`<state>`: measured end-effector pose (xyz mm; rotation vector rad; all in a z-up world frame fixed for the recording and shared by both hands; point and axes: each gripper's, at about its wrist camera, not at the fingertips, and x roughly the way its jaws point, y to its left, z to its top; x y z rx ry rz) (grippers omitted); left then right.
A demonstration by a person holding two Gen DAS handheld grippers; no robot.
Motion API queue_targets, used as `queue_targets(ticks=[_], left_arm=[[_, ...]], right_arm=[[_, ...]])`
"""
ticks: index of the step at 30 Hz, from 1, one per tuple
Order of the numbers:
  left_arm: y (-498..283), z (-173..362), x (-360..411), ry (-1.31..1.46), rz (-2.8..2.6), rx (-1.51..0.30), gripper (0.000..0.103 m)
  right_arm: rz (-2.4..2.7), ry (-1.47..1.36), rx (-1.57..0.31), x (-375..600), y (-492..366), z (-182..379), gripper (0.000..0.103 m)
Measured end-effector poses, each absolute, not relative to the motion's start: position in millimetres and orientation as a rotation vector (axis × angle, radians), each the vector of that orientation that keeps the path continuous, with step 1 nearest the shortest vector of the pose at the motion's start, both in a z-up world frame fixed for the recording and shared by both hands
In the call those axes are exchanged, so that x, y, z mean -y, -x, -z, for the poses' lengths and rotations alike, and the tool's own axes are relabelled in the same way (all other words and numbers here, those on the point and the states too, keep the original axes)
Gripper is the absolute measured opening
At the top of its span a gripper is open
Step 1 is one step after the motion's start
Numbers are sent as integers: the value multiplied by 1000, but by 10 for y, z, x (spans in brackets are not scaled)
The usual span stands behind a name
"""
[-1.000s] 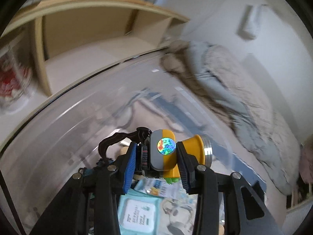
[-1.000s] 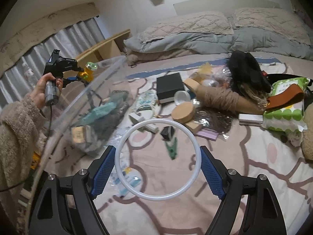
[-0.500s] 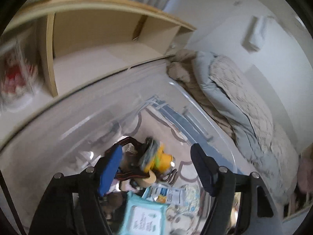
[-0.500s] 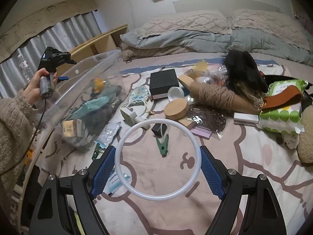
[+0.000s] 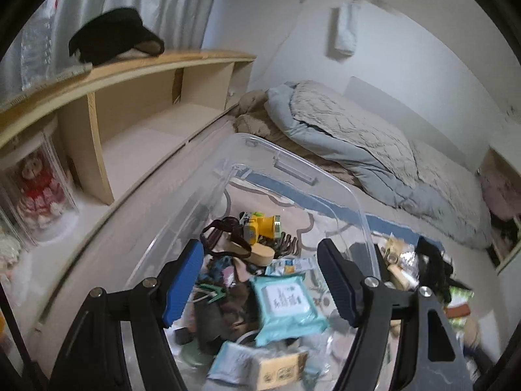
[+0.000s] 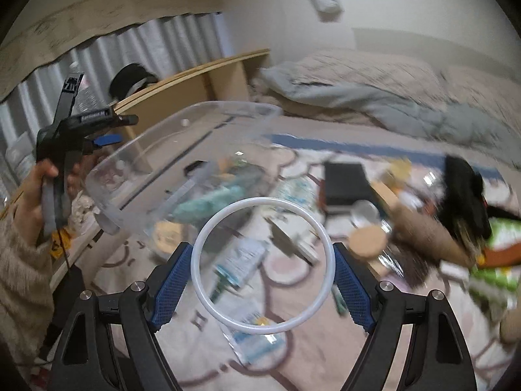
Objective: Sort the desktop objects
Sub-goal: 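Carry the headlamp and white ring with both tools over the clear bin, then open the left tool to drop the headlamp while the right tool releases the ring into the bin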
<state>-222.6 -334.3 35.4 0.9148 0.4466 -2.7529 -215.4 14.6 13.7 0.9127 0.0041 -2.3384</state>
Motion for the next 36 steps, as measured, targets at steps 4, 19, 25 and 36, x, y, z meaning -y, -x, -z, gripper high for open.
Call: queue_targets(ticks=[4, 19, 25, 36], left_arm=[[2005, -314, 3319, -853, 2786, -336, 81], [1498, -254, 3566, -700, 2823, -271, 103], [1471, -189, 3634, -748, 2816, -287, 103], [1409, -196, 3556, -753, 2807, -265, 103]], right_arm=[[2302, -889, -62, 313, 2256, -315, 84], [2222, -1025, -295, 1821, 3013, -399, 84], [2254, -1055, -339, 2144, 3133, -265, 103], [2293, -1031, -314, 1843, 3024, -263, 103]])
